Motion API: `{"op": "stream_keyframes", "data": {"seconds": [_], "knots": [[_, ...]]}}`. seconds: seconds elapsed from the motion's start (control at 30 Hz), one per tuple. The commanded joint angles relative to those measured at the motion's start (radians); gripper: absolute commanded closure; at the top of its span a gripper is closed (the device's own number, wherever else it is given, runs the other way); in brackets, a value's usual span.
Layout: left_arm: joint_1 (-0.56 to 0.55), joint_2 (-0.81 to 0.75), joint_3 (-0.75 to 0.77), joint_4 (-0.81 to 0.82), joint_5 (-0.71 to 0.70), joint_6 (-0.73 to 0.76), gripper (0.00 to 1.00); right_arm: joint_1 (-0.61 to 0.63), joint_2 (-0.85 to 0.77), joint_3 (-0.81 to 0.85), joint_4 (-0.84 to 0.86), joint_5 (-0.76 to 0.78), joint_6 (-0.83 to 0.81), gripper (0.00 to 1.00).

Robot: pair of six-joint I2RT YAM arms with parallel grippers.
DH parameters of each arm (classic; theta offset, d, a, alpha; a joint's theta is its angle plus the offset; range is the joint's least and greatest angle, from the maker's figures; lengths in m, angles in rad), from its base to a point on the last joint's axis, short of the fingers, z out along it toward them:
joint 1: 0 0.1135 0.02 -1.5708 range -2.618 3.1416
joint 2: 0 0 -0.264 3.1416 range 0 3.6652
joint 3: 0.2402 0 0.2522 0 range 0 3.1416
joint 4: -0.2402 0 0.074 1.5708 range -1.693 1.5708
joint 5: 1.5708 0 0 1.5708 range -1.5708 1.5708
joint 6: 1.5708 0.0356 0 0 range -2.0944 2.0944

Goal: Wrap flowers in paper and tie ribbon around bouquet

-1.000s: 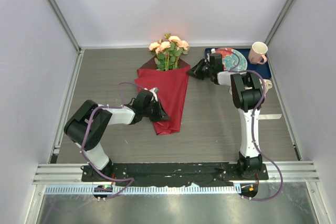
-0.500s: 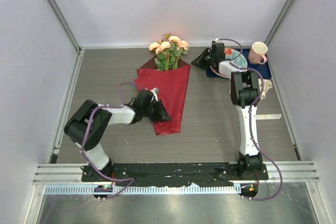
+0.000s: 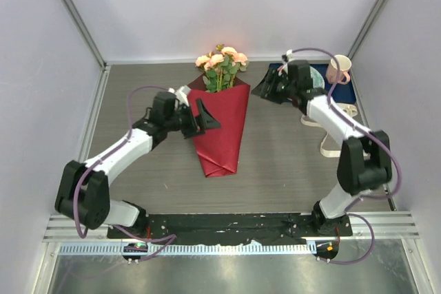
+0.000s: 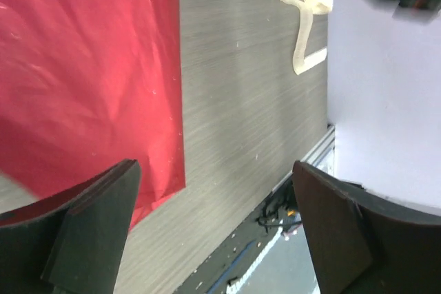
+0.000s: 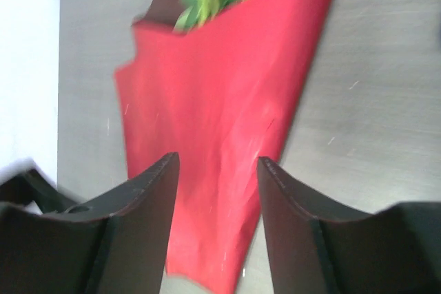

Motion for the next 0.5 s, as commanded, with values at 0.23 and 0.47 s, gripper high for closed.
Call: {"op": "stream_keyframes", "data": {"seconds": [0.23, 0.47], "knots": [[0.247, -0.050, 0.022, -0.321, 0.028, 0.161, 0.00, 0.240, -0.181, -0.394, 0.172, -0.124, -0.026, 0.36], [0.255, 0.206, 0.055, -0.167, -0.027, 0.176, 0.00, 0.238, -0.240, -0.474, 0.201, -0.118, -0.024, 0.36]]}}
